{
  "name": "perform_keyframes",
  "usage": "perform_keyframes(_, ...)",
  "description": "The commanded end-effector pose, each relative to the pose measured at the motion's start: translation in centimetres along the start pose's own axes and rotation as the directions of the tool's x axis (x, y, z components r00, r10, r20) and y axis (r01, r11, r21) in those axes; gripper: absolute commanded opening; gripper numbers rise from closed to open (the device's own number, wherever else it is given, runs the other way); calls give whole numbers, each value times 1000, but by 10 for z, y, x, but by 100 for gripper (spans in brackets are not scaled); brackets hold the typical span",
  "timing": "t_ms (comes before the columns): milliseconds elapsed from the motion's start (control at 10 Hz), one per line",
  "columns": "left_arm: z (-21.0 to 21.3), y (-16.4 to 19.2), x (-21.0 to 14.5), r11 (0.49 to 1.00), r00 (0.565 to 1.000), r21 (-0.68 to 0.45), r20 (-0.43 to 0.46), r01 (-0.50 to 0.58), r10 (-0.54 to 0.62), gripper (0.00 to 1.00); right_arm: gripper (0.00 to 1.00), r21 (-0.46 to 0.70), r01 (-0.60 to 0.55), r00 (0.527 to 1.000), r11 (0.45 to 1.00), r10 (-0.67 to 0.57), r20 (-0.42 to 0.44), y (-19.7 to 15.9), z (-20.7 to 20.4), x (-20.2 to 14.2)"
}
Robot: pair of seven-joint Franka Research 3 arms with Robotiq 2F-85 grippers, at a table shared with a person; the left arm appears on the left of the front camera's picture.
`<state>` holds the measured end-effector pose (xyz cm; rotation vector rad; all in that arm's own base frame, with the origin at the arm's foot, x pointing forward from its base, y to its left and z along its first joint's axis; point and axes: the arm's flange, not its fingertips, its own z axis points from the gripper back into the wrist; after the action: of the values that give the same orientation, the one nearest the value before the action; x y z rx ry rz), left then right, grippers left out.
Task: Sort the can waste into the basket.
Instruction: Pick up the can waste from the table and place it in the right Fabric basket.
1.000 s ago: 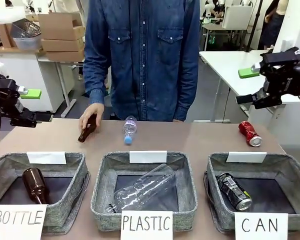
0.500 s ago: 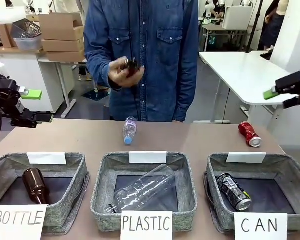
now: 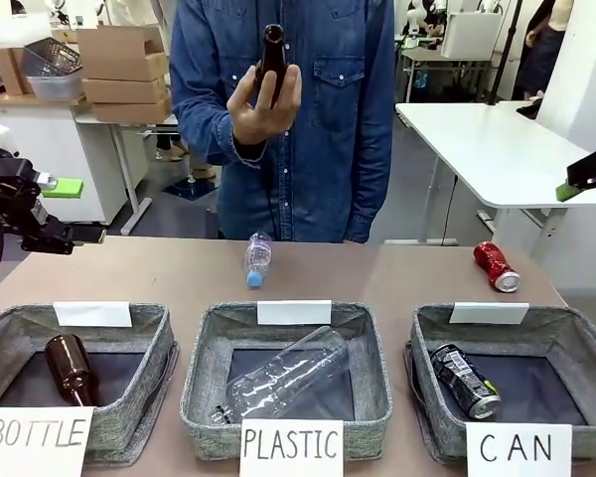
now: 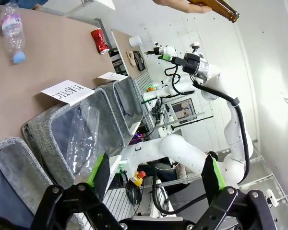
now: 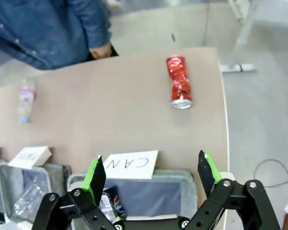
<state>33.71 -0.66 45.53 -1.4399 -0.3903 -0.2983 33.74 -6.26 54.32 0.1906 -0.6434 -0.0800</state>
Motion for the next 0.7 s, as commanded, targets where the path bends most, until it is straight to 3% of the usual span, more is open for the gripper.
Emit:
perform_keyframes(0, -1, -4, 2, 1000, 1000, -3, 8, -10, 10, 100, 100, -120, -46, 999, 992, 42, -34, -2, -7, 8)
perform_keyframes(100, -1, -4, 2, 1000, 1000, -3, 8, -10, 10, 100, 100, -183, -17, 999, 983, 7, -53, -14, -31, 27)
perform_keyframes(300, -1, -4, 2, 1000, 1000, -3, 8, -10, 10, 100, 100, -171, -82, 996, 982, 76, -41, -29, -75, 61)
perform_keyframes(600, -1, -4, 2, 1000, 1000, -3, 8, -10, 10, 100, 100, -46, -138, 981, 989, 130, -146, -36, -163, 88)
